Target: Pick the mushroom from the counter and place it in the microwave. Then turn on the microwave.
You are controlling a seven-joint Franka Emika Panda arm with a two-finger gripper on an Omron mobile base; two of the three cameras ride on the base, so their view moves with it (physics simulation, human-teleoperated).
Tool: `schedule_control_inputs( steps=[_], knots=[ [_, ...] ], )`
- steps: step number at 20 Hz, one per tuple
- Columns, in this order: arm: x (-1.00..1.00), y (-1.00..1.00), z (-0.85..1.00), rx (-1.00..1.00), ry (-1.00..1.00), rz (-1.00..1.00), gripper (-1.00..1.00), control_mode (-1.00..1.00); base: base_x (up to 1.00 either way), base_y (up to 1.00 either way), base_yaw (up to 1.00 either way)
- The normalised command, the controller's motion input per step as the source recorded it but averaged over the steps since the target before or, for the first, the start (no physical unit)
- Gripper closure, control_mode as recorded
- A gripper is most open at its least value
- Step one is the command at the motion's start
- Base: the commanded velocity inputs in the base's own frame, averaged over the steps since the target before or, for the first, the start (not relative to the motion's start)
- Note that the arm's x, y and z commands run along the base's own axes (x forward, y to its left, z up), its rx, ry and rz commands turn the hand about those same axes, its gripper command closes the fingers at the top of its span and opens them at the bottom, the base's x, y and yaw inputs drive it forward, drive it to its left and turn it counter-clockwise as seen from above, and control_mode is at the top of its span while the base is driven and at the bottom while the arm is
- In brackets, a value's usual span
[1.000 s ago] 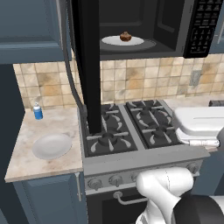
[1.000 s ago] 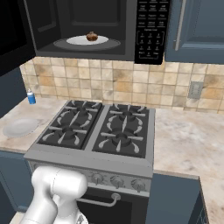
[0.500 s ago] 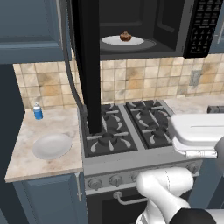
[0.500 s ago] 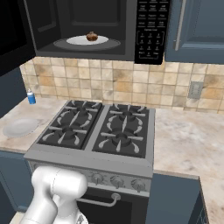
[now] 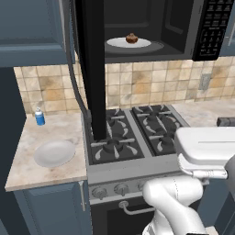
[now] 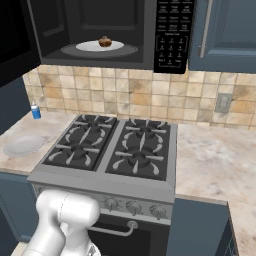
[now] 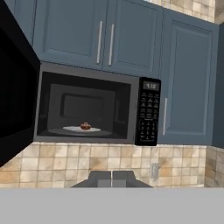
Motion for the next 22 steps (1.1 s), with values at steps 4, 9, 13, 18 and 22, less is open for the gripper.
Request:
schedule_control_inputs(
  steps=[4, 9, 13, 18, 22],
  knots=[
    [-0.09, 0.12, 0.00, 0.00, -0.01, 0.00, 1.00, -1.00, 0.00, 0.00, 0.00],
    [-0.02, 0.12, 0.00, 0.00, 0.00, -0.01, 1.00, -1.00, 0.00, 0.00, 0.00],
    [-0.01, 0.14, 0.00, 0.00, 0.00, -0.01, 1.00, -1.00, 0.00, 0.00, 0.00],
    [0.00, 0.17, 0.00, 0.00, 0.00, -0.01, 1.00, -1.00, 0.00, 0.00, 0.00],
    [-0.01, 0.18, 0.00, 0.00, 0.00, -0.01, 1.00, -1.00, 0.00, 0.00, 0.00]
  ],
)
